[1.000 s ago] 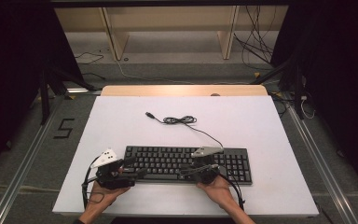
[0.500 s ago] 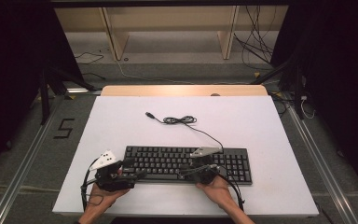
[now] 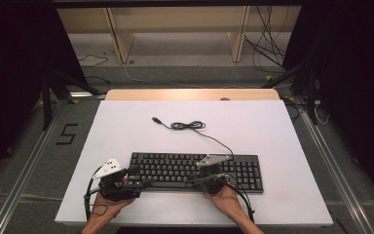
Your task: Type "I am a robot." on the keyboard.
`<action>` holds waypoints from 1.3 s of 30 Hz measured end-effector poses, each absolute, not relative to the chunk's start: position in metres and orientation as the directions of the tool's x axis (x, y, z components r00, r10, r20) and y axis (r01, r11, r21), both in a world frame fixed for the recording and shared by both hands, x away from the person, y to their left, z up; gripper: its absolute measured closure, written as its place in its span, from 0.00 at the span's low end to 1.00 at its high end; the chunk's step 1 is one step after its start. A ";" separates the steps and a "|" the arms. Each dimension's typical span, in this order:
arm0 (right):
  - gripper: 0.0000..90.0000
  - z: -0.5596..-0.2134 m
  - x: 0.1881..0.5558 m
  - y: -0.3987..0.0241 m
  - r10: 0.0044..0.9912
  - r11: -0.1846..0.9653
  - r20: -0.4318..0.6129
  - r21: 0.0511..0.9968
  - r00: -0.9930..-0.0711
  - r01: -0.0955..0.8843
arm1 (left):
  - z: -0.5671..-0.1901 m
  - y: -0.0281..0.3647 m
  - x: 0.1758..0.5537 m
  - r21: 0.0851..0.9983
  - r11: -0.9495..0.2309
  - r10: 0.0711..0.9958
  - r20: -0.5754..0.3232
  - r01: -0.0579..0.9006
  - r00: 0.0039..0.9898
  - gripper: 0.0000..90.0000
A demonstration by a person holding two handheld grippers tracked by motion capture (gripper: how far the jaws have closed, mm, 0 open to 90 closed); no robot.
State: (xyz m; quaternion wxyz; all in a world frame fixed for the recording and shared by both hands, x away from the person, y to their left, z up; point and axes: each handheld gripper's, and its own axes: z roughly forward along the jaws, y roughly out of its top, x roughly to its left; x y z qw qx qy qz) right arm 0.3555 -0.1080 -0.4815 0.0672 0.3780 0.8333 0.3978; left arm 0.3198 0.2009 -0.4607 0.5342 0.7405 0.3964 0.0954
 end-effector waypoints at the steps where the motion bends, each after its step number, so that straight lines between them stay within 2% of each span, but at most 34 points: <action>1: 1.00 -0.481 0.356 -0.108 0.684 0.397 0.190 0.713 -0.704 0.578 | -0.461 0.201 0.320 0.867 -0.113 0.689 -0.283 0.486 0.667 0.27; 3: 1.00 -0.481 0.356 -0.108 0.686 0.387 0.201 0.713 -0.699 0.585 | -0.461 0.201 0.320 0.866 -0.111 0.690 -0.285 0.487 0.665 0.27; 12: 0.89 -0.472 0.354 -0.117 0.669 0.327 0.259 0.740 -0.697 0.588 | -0.460 0.202 0.320 0.868 -0.108 0.688 -0.286 0.484 0.667 0.27; 18: 0.83 -0.465 0.353 -0.126 0.668 0.298 0.267 0.760 -0.694 0.578 | -0.460 0.202 0.320 0.867 -0.106 0.686 -0.290 0.486 0.667 0.27; 26: 0.80 -0.460 0.354 -0.139 0.674 0.265 0.279 0.773 -0.684 0.576 | -0.460 0.202 0.320 0.865 -0.107 0.687 -0.292 0.489 0.666 0.26; 39: 0.69 -0.457 0.352 -0.147 0.659 0.253 0.282 0.790 -0.697 0.559 | -0.460 0.203 0.321 0.865 -0.100 0.688 -0.296 0.491 0.662 0.26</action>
